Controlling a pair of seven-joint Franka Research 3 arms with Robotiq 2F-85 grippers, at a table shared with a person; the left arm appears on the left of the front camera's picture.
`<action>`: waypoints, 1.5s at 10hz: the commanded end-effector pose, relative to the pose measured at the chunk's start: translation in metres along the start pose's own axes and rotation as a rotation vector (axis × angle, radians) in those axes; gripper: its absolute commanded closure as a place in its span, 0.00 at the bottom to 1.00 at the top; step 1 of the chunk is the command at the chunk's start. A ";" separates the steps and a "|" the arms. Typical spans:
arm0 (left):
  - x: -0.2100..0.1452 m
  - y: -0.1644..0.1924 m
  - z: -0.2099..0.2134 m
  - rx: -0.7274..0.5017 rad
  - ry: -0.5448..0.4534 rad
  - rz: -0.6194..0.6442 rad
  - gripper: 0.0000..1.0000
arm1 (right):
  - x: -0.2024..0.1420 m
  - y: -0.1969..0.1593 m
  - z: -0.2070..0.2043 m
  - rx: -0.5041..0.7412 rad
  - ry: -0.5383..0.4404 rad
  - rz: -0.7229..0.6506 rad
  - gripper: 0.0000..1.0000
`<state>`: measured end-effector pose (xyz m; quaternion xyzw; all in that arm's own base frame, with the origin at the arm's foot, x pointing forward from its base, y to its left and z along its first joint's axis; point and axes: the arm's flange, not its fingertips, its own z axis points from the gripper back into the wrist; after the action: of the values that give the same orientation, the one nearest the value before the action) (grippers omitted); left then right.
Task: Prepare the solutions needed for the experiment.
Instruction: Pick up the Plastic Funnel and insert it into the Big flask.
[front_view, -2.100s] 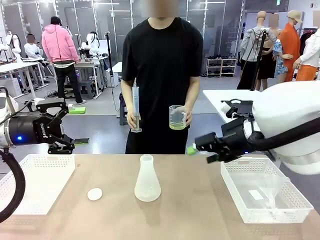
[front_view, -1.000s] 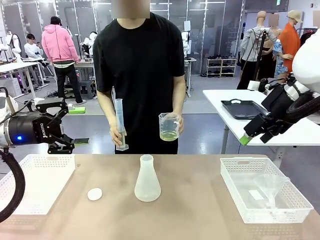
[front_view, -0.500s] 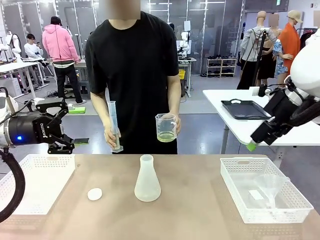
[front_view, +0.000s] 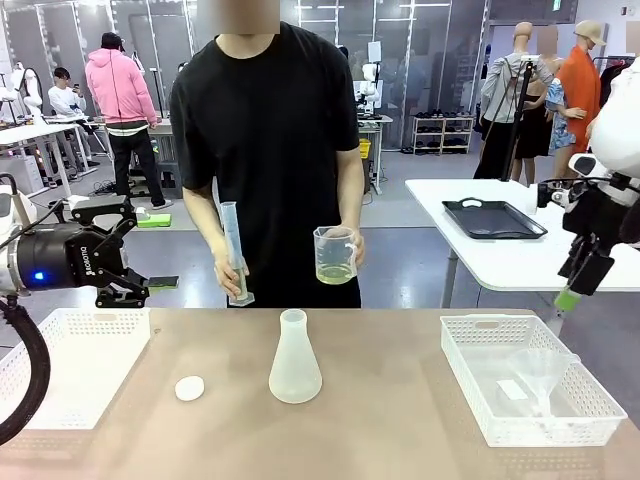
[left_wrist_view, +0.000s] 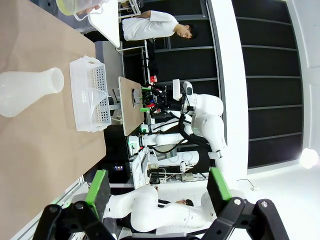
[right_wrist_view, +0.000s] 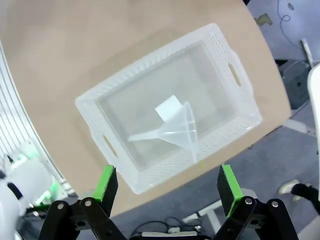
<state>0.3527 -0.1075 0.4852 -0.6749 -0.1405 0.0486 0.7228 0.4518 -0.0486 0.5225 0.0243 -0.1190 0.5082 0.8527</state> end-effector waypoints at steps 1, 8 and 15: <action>-0.002 -0.003 -0.002 -0.024 -0.007 0.020 0.00 | 0.009 -0.019 0.000 -0.022 0.057 0.097 0.00; -0.002 -0.003 -0.002 -0.024 -0.007 0.020 0.00 | 0.018 -0.035 -0.009 -0.008 0.115 0.142 0.00; -0.002 -0.003 -0.002 -0.024 -0.007 0.020 0.00 | 0.017 -0.061 -0.054 0.107 0.148 0.275 0.00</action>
<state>0.3526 -0.1076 0.4853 -0.6748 -0.1406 0.0484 0.7229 0.5096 -0.0463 0.4839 -0.0018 -0.0403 0.6079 0.7930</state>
